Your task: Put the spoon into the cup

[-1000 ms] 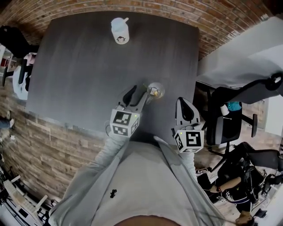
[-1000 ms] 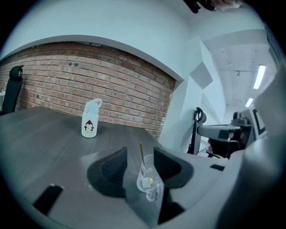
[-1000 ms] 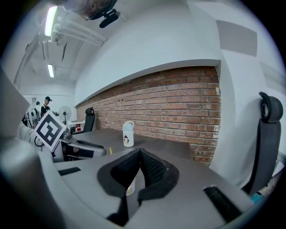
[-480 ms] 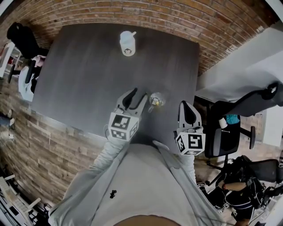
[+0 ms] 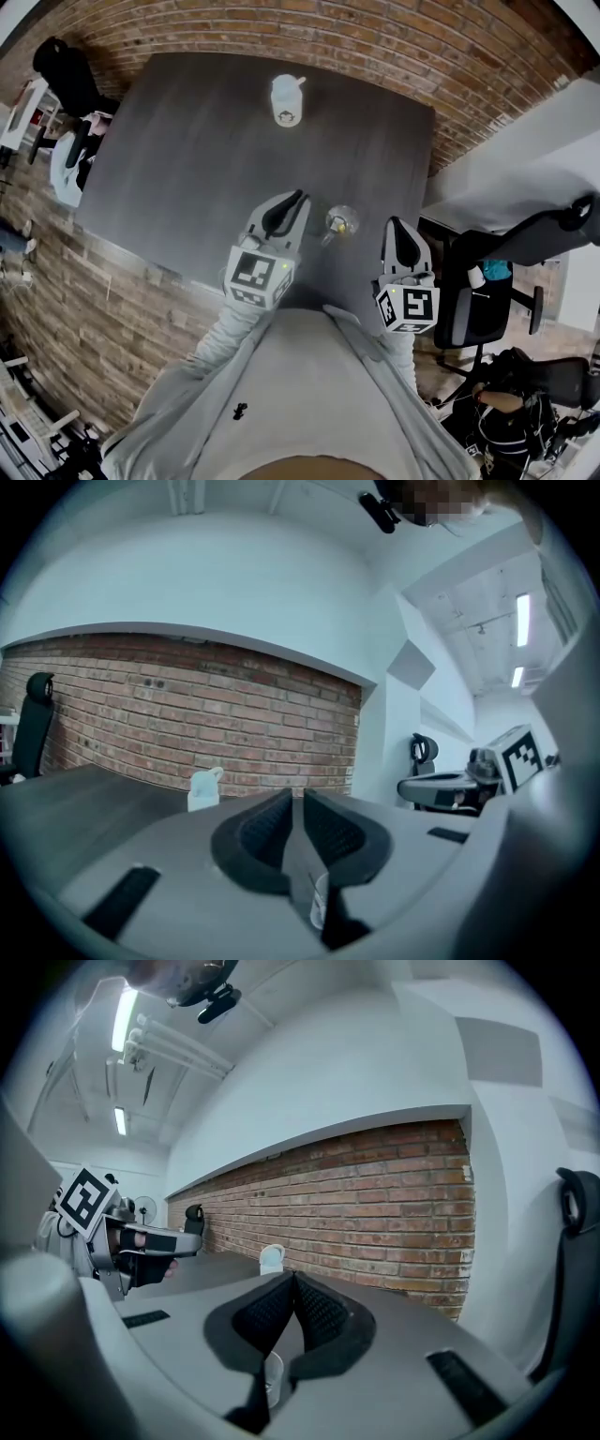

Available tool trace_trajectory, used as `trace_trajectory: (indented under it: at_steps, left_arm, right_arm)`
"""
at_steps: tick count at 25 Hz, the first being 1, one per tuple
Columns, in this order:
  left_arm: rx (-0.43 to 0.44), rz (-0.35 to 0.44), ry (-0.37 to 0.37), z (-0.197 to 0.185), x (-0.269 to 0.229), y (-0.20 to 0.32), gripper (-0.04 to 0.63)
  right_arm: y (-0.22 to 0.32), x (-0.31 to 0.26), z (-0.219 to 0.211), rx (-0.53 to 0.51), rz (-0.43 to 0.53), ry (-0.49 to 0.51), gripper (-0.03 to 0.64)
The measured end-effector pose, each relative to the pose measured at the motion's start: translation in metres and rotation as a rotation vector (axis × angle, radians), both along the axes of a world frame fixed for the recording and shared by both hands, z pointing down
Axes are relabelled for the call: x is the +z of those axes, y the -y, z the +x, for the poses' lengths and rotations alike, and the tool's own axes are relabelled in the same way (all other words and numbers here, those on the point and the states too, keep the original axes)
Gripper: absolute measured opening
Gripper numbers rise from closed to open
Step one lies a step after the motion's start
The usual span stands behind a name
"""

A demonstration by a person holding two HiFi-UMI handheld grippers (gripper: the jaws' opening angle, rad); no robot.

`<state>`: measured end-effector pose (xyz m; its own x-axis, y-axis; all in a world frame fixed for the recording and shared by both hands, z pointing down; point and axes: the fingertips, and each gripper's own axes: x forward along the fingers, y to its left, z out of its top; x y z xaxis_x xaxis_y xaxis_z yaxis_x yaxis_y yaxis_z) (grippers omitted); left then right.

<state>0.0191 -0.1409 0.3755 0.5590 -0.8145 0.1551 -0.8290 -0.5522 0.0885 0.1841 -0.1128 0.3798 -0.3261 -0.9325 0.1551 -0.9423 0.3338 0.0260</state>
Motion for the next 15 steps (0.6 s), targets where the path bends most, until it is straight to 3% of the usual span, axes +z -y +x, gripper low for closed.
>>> trace_trajectory:
  at_steps: [15]
  left_arm:
    - [-0.016,0.019,0.061,-0.019,0.009,-0.011,0.018]
  right_arm:
    - [-0.005,0.0,0.004,0.002,-0.006,-0.003,0.016]
